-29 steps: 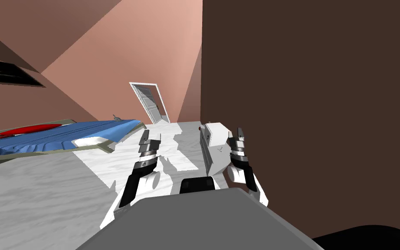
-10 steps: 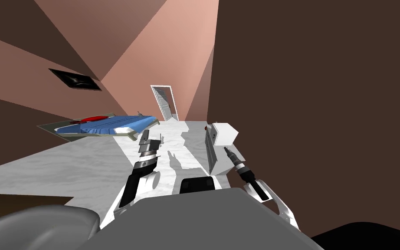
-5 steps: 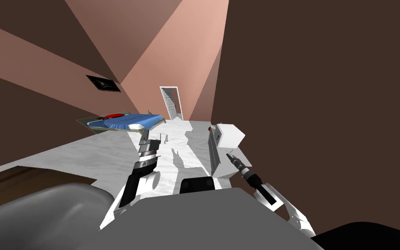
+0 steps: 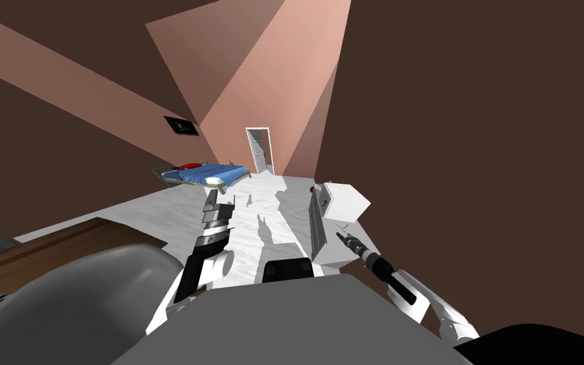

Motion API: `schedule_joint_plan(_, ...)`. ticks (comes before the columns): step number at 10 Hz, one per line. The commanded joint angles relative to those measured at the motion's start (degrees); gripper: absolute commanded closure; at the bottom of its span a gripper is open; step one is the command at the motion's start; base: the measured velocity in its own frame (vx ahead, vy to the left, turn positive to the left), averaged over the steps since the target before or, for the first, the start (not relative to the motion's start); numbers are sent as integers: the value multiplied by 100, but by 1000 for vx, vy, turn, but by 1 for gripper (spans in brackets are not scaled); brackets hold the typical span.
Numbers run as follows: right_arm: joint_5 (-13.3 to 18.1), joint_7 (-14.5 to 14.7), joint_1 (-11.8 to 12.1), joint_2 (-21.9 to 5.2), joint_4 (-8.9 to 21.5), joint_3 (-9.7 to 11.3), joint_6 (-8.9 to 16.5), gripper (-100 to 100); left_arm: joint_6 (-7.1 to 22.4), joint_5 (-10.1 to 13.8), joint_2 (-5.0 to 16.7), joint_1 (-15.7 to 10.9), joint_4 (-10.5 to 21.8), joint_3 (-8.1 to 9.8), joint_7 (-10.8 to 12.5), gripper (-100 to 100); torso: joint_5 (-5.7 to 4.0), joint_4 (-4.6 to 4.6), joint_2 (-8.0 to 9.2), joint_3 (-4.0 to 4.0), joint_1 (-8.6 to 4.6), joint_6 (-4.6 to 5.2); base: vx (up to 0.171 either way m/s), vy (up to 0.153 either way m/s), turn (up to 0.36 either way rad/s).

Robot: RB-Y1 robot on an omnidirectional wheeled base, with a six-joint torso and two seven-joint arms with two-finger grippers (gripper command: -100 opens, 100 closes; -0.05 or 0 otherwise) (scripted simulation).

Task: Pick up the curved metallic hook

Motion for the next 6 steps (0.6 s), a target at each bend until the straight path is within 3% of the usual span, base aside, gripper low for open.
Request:
schedule_joint_plan(1,53,43,-25,-87,229,17,-66,-100,0,0,0,0,0,0,0,0,0,0,0,0,0,0,5,-11,62)
schedule_joint_plan(6,437,163,-108,-840,1016,265,47,-100,0,0,0,0,0,0,0,0,-1,0,-2,-1,-2,2,9,-15,200)
